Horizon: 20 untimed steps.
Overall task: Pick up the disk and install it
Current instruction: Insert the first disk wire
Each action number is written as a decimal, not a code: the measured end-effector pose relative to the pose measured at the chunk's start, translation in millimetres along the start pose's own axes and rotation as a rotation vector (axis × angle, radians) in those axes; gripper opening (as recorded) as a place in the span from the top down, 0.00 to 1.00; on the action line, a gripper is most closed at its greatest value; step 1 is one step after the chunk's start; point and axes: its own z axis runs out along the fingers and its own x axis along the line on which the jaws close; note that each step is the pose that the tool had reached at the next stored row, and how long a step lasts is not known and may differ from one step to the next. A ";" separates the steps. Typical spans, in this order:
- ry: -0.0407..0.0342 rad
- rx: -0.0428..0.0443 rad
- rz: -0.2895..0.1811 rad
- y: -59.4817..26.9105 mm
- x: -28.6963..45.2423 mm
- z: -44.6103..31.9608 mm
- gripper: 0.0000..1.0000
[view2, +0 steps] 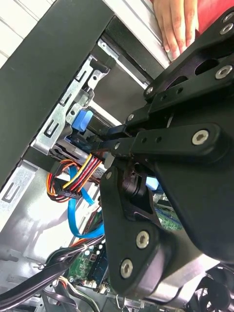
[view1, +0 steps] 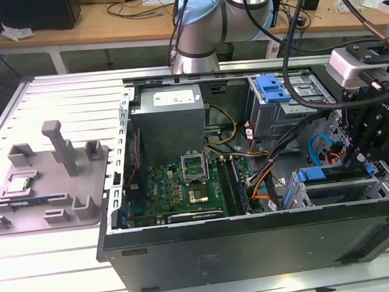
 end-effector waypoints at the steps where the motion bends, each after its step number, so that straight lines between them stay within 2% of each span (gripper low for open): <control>1: 0.0000 0.0001 0.000 0.0 0.0 0.4 0.84; 15: -0.0004 0.0000 0.000 0.0 0.0 1.7 0.83; 16: -0.0005 0.0000 0.000 0.0 0.1 1.0 0.76; 17: 0.0002 0.0001 0.000 0.1 0.1 -6.6 0.58; 18: 0.0024 0.0000 0.000 0.1 0.1 -14.0 0.47; 19: 0.0038 0.0000 0.000 0.1 0.1 -15.3 0.40; 20: 0.0050 0.0000 0.000 0.1 -0.1 -15.8 0.40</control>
